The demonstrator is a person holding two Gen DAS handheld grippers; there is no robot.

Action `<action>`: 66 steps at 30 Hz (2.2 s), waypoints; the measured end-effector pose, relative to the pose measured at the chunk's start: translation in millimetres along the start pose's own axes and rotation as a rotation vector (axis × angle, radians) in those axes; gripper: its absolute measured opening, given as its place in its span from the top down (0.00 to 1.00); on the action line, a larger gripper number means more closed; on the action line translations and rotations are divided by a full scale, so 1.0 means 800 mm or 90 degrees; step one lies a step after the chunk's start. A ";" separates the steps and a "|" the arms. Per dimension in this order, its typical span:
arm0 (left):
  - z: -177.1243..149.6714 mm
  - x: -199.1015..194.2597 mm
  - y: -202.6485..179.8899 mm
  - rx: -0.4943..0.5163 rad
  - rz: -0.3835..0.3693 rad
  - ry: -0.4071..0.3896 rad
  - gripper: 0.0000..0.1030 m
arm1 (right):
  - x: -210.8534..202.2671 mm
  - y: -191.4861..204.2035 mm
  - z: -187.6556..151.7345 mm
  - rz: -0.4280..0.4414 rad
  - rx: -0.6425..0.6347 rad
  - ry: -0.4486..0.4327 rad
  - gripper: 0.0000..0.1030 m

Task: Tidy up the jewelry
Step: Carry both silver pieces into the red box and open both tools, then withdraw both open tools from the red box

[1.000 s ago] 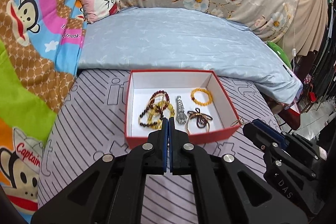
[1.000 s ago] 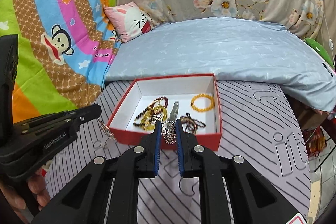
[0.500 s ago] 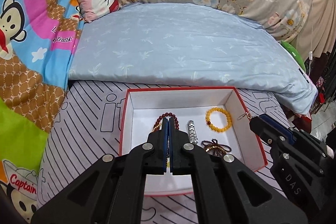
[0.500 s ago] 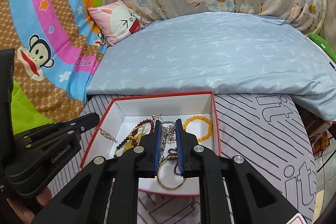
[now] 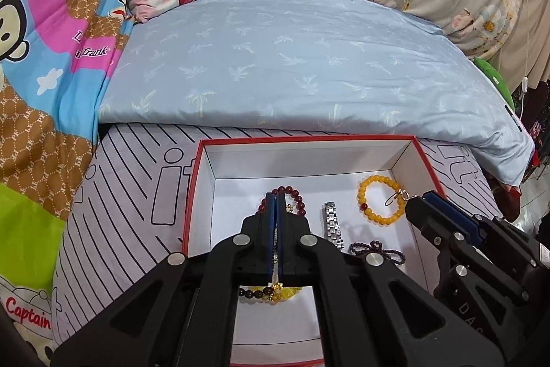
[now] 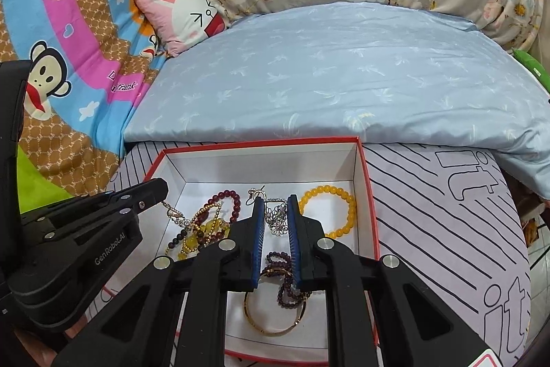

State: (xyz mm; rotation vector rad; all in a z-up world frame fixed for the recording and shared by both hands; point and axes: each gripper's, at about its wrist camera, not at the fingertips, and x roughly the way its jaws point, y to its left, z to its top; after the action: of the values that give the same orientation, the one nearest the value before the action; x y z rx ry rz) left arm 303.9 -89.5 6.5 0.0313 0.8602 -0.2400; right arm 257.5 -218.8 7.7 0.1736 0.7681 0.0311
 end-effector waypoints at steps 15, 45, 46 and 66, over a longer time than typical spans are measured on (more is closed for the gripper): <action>0.001 0.016 -0.006 0.003 0.003 0.010 0.99 | 0.017 -0.001 0.000 -0.010 0.004 0.011 0.87; -0.034 -0.043 -0.008 -0.005 0.056 -0.008 0.67 | -0.048 0.014 -0.029 -0.058 0.005 -0.013 0.58; -0.037 -0.047 -0.009 -0.005 0.056 -0.009 0.67 | -0.053 0.015 -0.032 -0.059 0.006 -0.013 0.58; -0.099 -0.111 -0.014 -0.006 0.084 -0.020 0.49 | -0.125 0.017 -0.096 -0.092 0.022 -0.027 0.43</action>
State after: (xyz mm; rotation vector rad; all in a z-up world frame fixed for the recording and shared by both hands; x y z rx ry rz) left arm 186.8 -73.6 22.3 0.0752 0.8244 -0.1122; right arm 132.7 -203.6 24.7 0.1499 0.7372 -0.1225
